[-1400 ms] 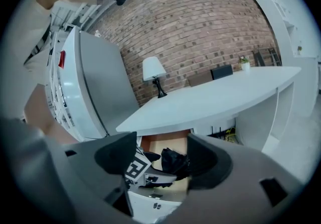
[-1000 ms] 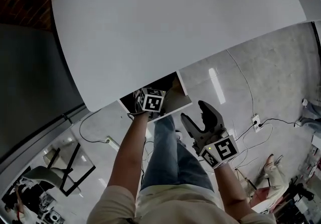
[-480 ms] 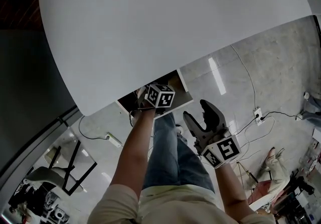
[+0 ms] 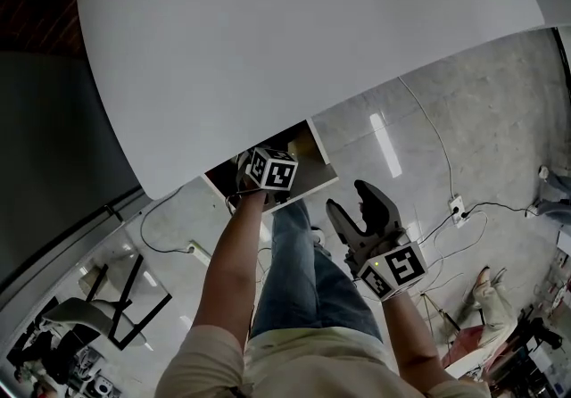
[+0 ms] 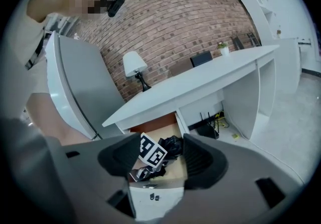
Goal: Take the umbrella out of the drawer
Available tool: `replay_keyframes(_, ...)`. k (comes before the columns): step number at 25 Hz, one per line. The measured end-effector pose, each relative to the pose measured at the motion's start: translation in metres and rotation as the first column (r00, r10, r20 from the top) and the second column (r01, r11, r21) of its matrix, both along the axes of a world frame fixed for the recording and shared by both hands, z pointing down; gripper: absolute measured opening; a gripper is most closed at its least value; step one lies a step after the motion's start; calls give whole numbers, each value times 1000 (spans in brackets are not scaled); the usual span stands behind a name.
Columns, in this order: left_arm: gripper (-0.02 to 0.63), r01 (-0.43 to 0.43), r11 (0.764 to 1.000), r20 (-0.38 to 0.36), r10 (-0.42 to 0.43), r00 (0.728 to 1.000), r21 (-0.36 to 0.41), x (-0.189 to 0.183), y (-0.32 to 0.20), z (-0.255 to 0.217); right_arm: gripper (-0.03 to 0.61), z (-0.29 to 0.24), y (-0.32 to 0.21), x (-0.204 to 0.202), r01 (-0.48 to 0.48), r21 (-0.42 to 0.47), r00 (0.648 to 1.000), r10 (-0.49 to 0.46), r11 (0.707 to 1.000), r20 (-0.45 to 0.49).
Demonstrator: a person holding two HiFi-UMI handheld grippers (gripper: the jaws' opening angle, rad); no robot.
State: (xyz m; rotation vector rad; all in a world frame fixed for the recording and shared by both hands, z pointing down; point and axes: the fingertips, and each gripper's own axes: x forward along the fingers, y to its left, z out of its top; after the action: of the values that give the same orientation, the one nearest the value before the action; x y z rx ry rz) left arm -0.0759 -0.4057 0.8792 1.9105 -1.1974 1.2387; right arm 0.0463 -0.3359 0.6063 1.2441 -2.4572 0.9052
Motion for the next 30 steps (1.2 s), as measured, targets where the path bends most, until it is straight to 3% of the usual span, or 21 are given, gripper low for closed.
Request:
replay_keyframes(8,270,43,990,-72,-33,997,131,-4,8,-56,245,-24,23,4,11,54,1000,-12,998,11)
replay_keyframes(18,272,113,946,-150,-70,986,304,1,43,-159,242,-78,83,10,56,150,998,-55,987,-10)
replay_keyframes(24,272,217,900,-247,-128,961,378,-4,82,-230,200,-111,123,15,82,212,995,-68,974,-70)
replay_keyframes(30,272,303,822,-346,-139,928,482,-10,116,-310,102,-132,149,16,67,285,992,-32,956,-125)
